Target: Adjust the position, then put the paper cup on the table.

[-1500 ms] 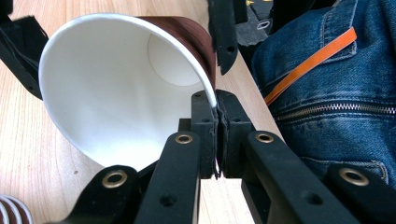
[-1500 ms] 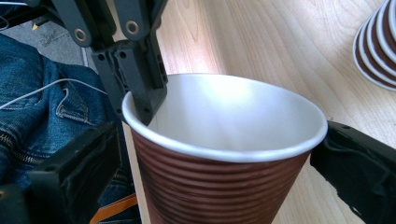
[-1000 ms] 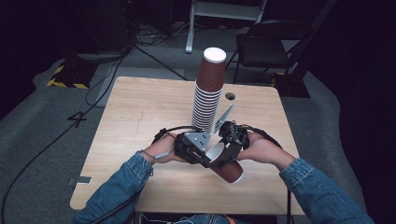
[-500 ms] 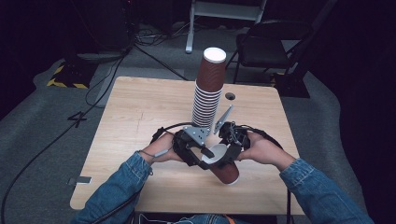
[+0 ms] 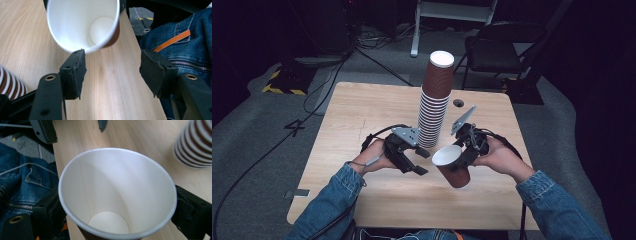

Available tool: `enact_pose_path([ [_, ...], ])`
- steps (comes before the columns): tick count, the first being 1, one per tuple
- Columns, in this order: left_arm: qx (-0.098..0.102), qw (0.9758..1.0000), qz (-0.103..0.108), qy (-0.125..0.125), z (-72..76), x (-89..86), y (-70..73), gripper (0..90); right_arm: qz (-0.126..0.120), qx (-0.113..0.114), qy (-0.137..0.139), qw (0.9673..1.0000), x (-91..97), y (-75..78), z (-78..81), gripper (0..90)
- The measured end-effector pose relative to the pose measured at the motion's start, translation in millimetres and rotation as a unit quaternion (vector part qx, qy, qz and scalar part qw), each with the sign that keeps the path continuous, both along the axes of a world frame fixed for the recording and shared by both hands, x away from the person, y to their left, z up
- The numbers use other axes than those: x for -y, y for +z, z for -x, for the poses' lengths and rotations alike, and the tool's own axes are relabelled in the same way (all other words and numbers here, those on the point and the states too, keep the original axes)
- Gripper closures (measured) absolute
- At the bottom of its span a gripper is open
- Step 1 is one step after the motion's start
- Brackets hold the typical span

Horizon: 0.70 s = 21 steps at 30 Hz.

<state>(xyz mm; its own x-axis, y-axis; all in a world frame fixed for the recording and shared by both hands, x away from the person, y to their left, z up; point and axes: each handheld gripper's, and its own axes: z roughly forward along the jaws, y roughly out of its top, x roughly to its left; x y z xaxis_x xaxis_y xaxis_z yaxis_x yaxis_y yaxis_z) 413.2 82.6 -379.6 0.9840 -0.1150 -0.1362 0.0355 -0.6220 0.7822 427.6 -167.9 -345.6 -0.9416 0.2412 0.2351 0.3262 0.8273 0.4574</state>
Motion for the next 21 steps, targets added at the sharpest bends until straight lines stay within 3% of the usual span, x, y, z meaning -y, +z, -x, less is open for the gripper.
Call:
enact_pose_path([
  [2,-0.003,1.0000,-0.003,0.005,0.6,-3.6,-2.3,37.7,-0.014,0.019,-0.016,0.9996,7.5,4.7,-0.2,11.5],
  [3,-0.004,1.0000,-0.003,0.008,0.4,-5.2,-3.6,37.6,-0.027,0.041,-0.036,0.9981,16.1,9.9,-0.1,11.5],
  [4,-0.004,0.9999,-0.004,0.012,-0.1,-7.2,-4.9,37.6,-0.027,0.041,-0.036,0.9981,16.1,9.9,-0.1,11.5],
  [6,-0.012,0.9997,-0.005,0.022,-1.0,-12.2,-8.1,37.5,-0.049,0.064,-0.057,0.9951,26.4,15.2,-0.4,11.5],
  [9,-0.018,0.9993,-0.003,0.033,-2.2,-18.3,-11.3,37.7,-0.078,0.097,-0.093,0.9878,42.8,22.2,-1.6,11.4],
  [12,-0.020,0.9988,-0.010,0.043,-1.7,-23.4,-15.0,38.4,-0.101,0.127,-0.128,0.9784,59.1,27.4,-4.7,11.2],
  [17,-0.023,0.9973,-0.023,0.065,-0.1,-30.2,-21.0,38.1,-0.123,0.154,-0.171,0.9653,81.6,28.8,-13.9,11.1],
  [21,-0.031,0.9960,-0.017,0.082,0.2,-36.5,-25.4,37.5,-0.141,0.171,-0.205,0.9534,98.1,26.2,-21.7,11.0],
])
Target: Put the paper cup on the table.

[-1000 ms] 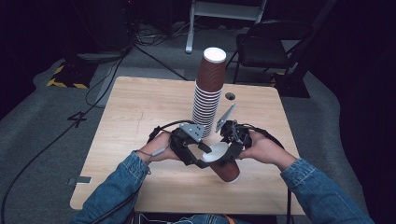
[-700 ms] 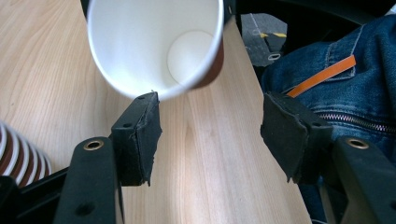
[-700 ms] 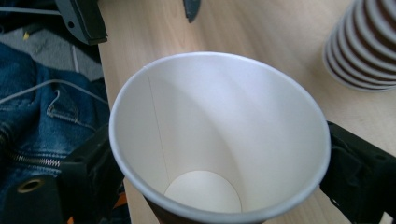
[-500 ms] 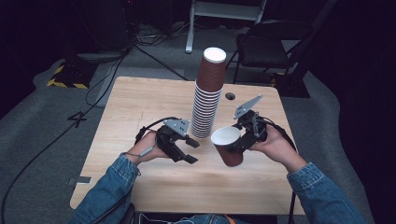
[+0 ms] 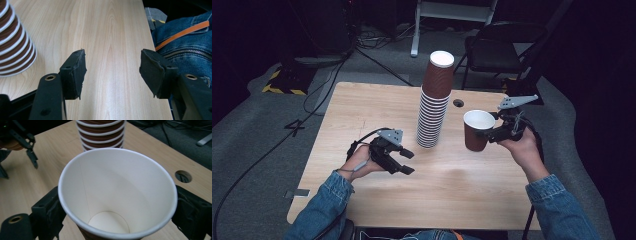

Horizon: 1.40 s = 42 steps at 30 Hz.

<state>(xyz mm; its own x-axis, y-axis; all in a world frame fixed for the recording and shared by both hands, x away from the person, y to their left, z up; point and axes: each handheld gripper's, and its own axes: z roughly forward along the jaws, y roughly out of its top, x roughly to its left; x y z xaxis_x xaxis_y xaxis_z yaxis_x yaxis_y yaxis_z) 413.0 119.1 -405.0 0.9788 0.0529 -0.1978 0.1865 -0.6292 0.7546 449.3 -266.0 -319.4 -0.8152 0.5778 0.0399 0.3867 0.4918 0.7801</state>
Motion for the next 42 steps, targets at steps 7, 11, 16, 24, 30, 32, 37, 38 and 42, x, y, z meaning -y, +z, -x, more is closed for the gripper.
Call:
enact_pose_path([
  [7,-0.007,0.9996,-0.003,0.026,3.5,-5.3,-7.6,37.1,-0.012,0.022,-0.059,0.9979,16.0,-9.9,-10.8,10.9],
  [11,-0.016,0.9988,0.010,0.045,6.7,-10.1,-14.1,36.6,-0.018,0.035,-0.104,0.9937,22.6,-17.2,-19.9,10.6],
  [16,-0.019,0.9985,0.005,0.051,9.0,-11.3,-19.2,36.5,-0.021,0.044,-0.138,0.9893,26.8,-26.2,-29.1,10.6],
  [24,-0.022,0.9983,0.002,0.055,8.9,-11.2,-22.7,36.5,-0.001,0.059,-0.164,0.9847,32.5,-37.1,-40.8,10.6],
  [30,-0.024,0.9982,-0.001,0.055,6.5,-10.8,-24.1,36.5,0.000,0.069,-0.176,0.9819,37.9,-45.8,-43.4,10.6],
  [32,-0.025,0.9982,0.000,0.055,5.7,-10.8,-24.5,36.6,0.001,0.085,-0.176,0.9806,40.6,-53.3,-41.0,10.7],
  [37,-0.026,0.9980,-0.001,0.057,4.1,-9.9,-25.5,36.6,-0.005,0.093,-0.181,0.9790,48.7,-77.1,-33.5,10.6],
  [38,-0.027,0.9980,-0.001,0.057,3.9,-9.3,-26.0,36.6,-0.012,0.096,-0.184,0.9782,50.4,-81.9,-31.1,10.6],
  [42,-0.027,0.9981,-0.003,0.055,3.4,-8.7,-26.4,36.7,-0.013,0.090,-0.188,0.9780,52.0,-90.7,-30.2,10.4],
])
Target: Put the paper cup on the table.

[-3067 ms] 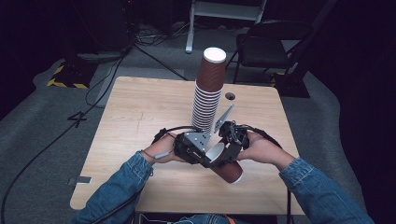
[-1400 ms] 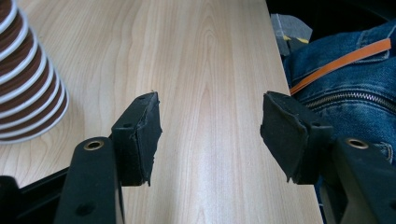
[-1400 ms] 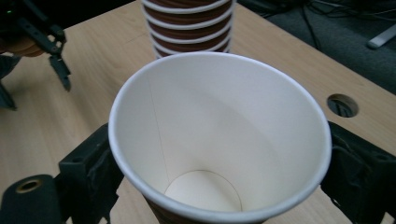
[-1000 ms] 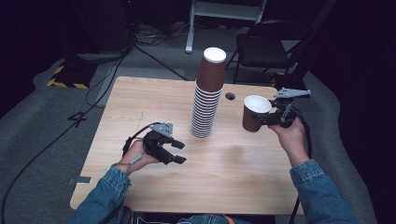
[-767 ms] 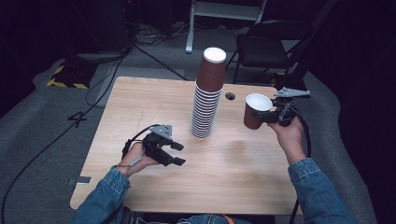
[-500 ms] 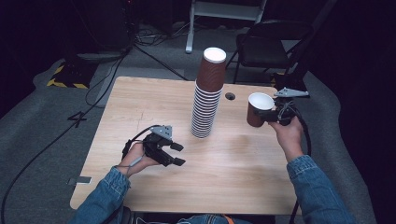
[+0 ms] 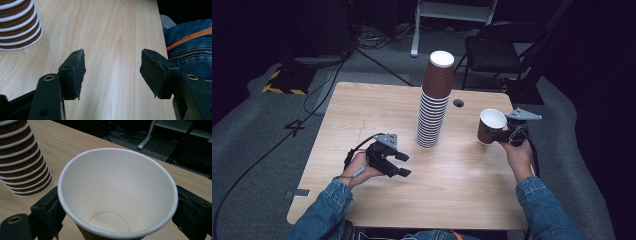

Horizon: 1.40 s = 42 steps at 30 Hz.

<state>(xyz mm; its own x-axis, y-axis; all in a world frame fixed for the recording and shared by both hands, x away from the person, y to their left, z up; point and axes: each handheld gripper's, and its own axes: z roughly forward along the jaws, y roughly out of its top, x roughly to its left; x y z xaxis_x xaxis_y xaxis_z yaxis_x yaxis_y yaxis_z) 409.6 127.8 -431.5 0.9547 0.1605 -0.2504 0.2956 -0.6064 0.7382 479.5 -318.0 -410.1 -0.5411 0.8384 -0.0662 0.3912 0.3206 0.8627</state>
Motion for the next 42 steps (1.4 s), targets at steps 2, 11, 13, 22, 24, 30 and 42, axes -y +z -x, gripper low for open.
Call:
enact_pose_path([
  [2,-0.001,1.0000,0.000,0.000,-0.1,0.3,-0.1,36.7,0.000,-0.004,-0.003,1.0000,0.8,-5.0,0.1,10.3],
  [11,-0.002,1.0000,0.000,0.001,0.0,-0.4,-0.8,36.7,-0.011,0.001,-0.004,0.9999,-2.7,-18.6,-1.0,10.0],
  [13,-0.002,1.0000,-0.002,0.002,0.0,-1.0,-0.6,36.8,-0.017,0.008,-0.003,0.9998,-4.0,-22.0,-1.0,10.0],
  [22,-0.005,1.0000,-0.001,0.006,0.4,-2.3,-2.5,36.7,-0.014,0.000,0.002,0.9999,-7.1,-32.6,-4.2,9.5],
  [24,-0.005,1.0000,-0.003,0.004,0.4,-2.7,-3.2,36.6,-0.010,-0.004,0.006,0.9999,-7.8,-33.8,-4.6,9.3],
  [30,-0.008,0.9999,-0.004,0.008,1.9,-4.5,-3.6,36.5,-0.006,-0.009,0.005,0.9999,-7.5,-35.6,-5.6,7.5],
  [42,-0.006,0.9998,-0.004,0.021,3.5,-10.4,-3.9,35.7,-0.022,-0.020,0.019,0.9994,-1.7,-24.4,-1.4,0.0],
])
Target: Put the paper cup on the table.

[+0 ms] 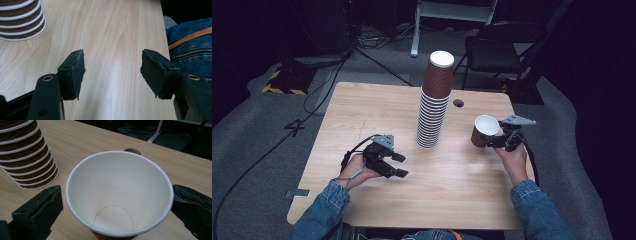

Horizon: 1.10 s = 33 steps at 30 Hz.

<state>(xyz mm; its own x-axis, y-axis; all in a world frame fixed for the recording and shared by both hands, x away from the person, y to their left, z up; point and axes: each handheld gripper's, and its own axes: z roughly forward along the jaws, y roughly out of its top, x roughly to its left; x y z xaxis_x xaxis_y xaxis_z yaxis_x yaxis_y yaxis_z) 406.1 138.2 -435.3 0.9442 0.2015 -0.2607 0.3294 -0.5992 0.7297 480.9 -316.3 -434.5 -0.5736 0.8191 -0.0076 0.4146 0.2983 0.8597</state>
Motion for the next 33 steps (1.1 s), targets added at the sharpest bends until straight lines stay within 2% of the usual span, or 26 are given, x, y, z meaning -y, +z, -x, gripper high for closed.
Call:
enact_pose_path([
  [3,0.003,0.9999,-0.002,0.011,1.9,-4.3,-0.1,35.3,0.014,0.003,-0.009,0.9999,3.5,9.7,6.8,0.0],
  [7,0.004,0.9995,-0.002,0.031,9.1,-14.1,-1.2,35.2,0.018,0.000,-0.024,0.9995,15.2,22.6,19.9,0.0],
  [9,0.005,0.9992,-0.004,0.040,11.8,-17.8,-1.5,35.1,0.018,-0.004,-0.023,0.9996,20.0,27.9,28.3,0.0],
  [11,0.004,0.9983,-0.008,0.058,15.5,-25.0,-2.2,35.0,0.015,-0.004,-0.018,0.9997,22.1,29.6,32.2,0.0],
  [12,0.003,0.9967,-0.014,0.080,16.8,-30.3,-3.1,34.3,0.014,-0.005,-0.012,0.9998,25.2,31.9,40.9,0.0],
  [13,0.003,0.9967,-0.014,0.080,16.8,-30.3,-3.1,33.4,0.018,-0.008,-0.007,0.9998,26.7,32.4,44.8,0.0],
  [14,0.001,0.9951,-0.016,0.097,17.0,-35.8,-3.5,33.2,0.021,-0.012,-0.006,0.9997,27.5,32.5,47.9,0.0],
  [15,0.001,0.9951,-0.016,0.097,17.0,-35.8,-3.5,33.1,0.021,-0.012,-0.006,0.9997,27.5,32.5,47.9,0.0],
  [17,0.002,0.9921,-0.024,0.123,17.3,-41.6,-4.3,32.5,0.031,-0.027,0.000,0.9992,33.3,31.1,60.1,0.0],
  [18,0.005,0.9885,-0.035,0.147,17.2,-45.4,-5.5,32.1,0.030,-0.031,0.000,0.9991,36.0,29.9,63.3,0.0],
  [21,-0.001,0.9822,-0.048,0.181,15.9,-54.0,-10.5,31.1,0.025,-0.038,-0.013,0.9989,44.2,24.0,71.0,0.0],
  [24,-0.011,0.9778,-0.054,0.202,15.6,-61.6,-15.2,29.3,0.018,-0.049,-0.026,0.9983,51.5,12.2,77.3,0.0],
  [25,-0.011,0.9778,-0.054,0.202,15.6,-61.6,-15.2,29.4,0.019,-0.052,-0.027,0.9981,52.5,9.2,78.4,0.0],
  [26,-0.010,0.9754,-0.059,0.212,15.6,-65.2,-17.0,29.4,0.019,-0.052,-0.027,0.9981,52.5,9.2,78.4,0.0],
  [28,-0.010,0.9712,-0.066,0.229,15.6,-70.4,-20.3,29.1,0.022,-0.058,-0.034,0.9975,54.6,-1.7,81.4,0.0],
  [29,-0.008,0.9680,-0.075,0.239,15.7,-73.2,-22.6,29.1,0.021,-0.063,-0.036,0.9972,54.7,-4.9,82.1,0.0],
  [30,-0.005,0.9662,-0.082,0.244,15.4,-75.1,-24.1,29.1,0.021,-0.068,-0.038,0.9968,54.7,-10.0,83.0,0.0],
  [32,-0.002,0.9607,-0.098,0.260,14.7,-80.5,-29.0,29.0,0.021,-0.074,-0.039,0.9963,54.1,-17.1,85.2,0.0],
  [33,0.002,0.9567,-0.107,0.271,14.4,-83.1,-31.8,28.9,0.025,-0.075,-0.038,0.9961,53.4,-20.0,86.3,0.0],
])
